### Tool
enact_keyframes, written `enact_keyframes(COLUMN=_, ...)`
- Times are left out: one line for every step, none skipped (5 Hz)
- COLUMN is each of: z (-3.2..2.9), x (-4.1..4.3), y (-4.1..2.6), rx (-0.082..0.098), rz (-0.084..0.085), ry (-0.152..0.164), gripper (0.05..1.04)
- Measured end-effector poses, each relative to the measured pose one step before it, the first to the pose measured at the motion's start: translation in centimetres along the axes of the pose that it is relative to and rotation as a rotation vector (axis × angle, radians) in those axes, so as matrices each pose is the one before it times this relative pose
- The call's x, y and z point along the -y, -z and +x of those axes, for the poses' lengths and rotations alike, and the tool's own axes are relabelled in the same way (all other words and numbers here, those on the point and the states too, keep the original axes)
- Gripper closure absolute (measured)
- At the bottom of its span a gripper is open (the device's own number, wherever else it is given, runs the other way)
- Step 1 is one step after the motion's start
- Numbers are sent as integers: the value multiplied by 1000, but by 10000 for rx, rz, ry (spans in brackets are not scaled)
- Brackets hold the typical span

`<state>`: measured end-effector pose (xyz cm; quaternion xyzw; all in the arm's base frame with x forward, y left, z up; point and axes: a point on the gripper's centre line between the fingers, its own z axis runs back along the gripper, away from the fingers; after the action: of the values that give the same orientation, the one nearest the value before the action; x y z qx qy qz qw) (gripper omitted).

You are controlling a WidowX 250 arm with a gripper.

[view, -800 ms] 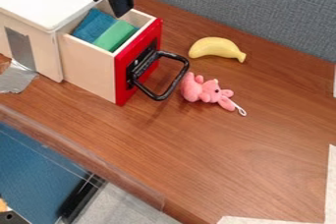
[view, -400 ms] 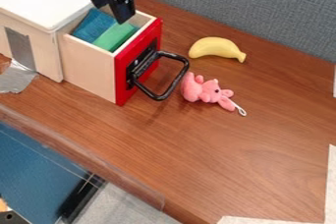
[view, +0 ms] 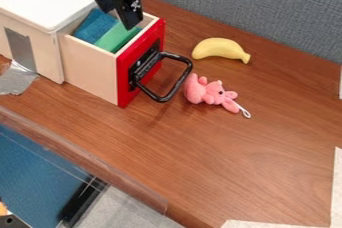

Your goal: Take the green thing out of the drawer and put it on the top of the table

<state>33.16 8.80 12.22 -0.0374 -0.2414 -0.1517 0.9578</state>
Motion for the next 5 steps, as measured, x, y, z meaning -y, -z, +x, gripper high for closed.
enact_keyframes(z=133, x=272, y=402, rx=111, rz=143, ry=239, gripper=83)
enact_keyframes(z=225, x=-296, y=45, rx=126, rz=235, ry=70, gripper=83)
enact_keyframes(z=-262, x=-183, y=545, rx=-145, rz=36, ry=-10, gripper=83)
enact_keyframes(z=-279, x=-176, y=513, rx=-128, rz=30, ry=64, gripper=83)
enact_keyframes(z=-272, x=-268, y=303, rx=-108, rz=78, ry=109, gripper=83)
